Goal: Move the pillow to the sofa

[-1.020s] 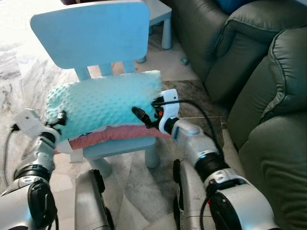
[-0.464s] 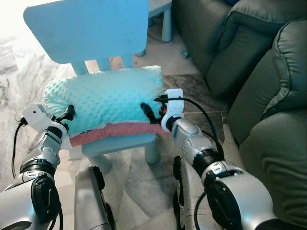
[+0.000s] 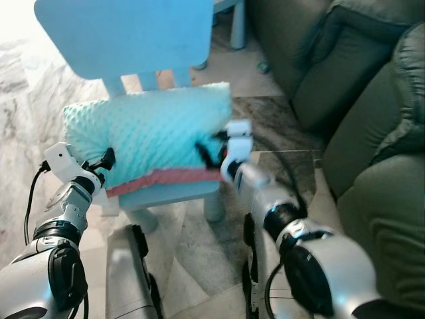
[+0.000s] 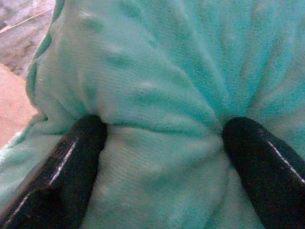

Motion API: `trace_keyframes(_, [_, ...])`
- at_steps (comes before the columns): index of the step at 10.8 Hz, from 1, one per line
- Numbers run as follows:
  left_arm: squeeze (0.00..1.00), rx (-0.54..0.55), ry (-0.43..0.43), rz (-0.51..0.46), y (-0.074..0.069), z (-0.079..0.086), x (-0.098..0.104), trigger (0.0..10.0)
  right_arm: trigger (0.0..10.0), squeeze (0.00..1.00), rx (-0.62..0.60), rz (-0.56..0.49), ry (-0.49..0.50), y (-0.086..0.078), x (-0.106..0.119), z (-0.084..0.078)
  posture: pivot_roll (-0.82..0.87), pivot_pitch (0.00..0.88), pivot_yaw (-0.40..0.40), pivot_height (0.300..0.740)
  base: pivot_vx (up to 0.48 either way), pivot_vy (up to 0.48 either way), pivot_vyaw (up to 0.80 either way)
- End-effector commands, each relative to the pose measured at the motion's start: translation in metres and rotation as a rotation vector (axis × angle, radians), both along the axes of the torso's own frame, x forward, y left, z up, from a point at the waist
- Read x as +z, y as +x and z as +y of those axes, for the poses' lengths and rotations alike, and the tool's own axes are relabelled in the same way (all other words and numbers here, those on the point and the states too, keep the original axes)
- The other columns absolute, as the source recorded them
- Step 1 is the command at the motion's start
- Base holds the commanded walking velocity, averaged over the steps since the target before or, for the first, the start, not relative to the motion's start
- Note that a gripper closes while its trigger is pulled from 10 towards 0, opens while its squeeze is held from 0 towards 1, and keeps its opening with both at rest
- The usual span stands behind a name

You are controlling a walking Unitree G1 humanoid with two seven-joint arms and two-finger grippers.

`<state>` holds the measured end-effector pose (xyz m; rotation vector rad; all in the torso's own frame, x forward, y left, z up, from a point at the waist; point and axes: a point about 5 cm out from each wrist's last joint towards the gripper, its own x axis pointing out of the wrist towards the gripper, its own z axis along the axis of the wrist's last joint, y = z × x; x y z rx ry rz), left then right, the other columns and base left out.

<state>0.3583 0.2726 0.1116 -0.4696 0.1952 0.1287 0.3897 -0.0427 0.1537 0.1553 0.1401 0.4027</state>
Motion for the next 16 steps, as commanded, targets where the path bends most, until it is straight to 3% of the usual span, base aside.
trace_keyframes(1, [0.0,-0.012,0.02,0.059,-0.008,0.004,-0.012,10.0,10.0,0.0,-0.028,0.0,0.023,0.002,0.003,-0.002,-0.08,0.336,0.016,0.487,0.0,0.0,0.0])
trace_keyframes(2, [0.0,-0.015,0.03,0.071,-0.01,0.006,-0.014,10.0,10.0,0.0,-0.114,0.025,0.013,0.006,0.001,-0.02,-0.08,0.336,0.016,0.487,0.0,0.0,0.0])
trace_keyframes(3, [0.0,-0.018,0.028,0.075,-0.011,0.006,-0.016,10.0,10.0,0.0,-0.126,0.083,0.031,0.004,-0.007,-0.022,-0.08,0.335,0.017,0.487,0.0,0.0,0.0])
trace_keyframes(5, [0.0,-0.039,0.029,0.084,-0.01,0.001,-0.018,10.0,10.0,0.0,-0.015,0.176,0.192,-0.004,-0.015,0.0,-0.08,0.337,0.017,0.487,0.0,0.0,0.0])
trace_keyframes(7, [0.0,-0.055,0.027,0.079,-0.009,-0.003,-0.018,10.0,10.0,0.0,0.1,0.189,0.256,-0.011,-0.014,0.021,-0.08,0.34,0.018,0.487,0.0,0.0,0.0])
trace_keyframes(8, [0.0,-0.073,0.02,0.065,-0.006,-0.008,-0.016,6.9,10.0,0.0,0.159,0.211,0.27,-0.017,-0.017,0.034,-0.08,0.341,0.019,0.487,0.0,0.0,0.0])
trace_keyframes(9, [0.0,-0.071,-0.004,0.052,-0.004,-0.012,-0.015,0.0,0.0,0.0,0.182,0.232,0.287,-0.021,-0.021,0.039,-0.08,0.339,0.019,0.487,0.0,0.0,0.0])
trace_keyframes(11, [0.0,-0.086,-0.006,0.046,-0.004,-0.015,-0.016,0.0,0.0,0.0,0.209,0.241,0.251,-0.026,-0.028,0.043,-0.08,0.337,0.019,0.487,0.0,0.0,0.0])
trace_keyframes(16, [0.0,-0.046,-0.012,0.044,-0.012,-0.011,-0.027,0.0,0.0,0.0,0.212,0.221,0.163,-0.029,-0.042,0.032,-0.09,0.332,0.015,0.487,0.0,0.0,0.0])
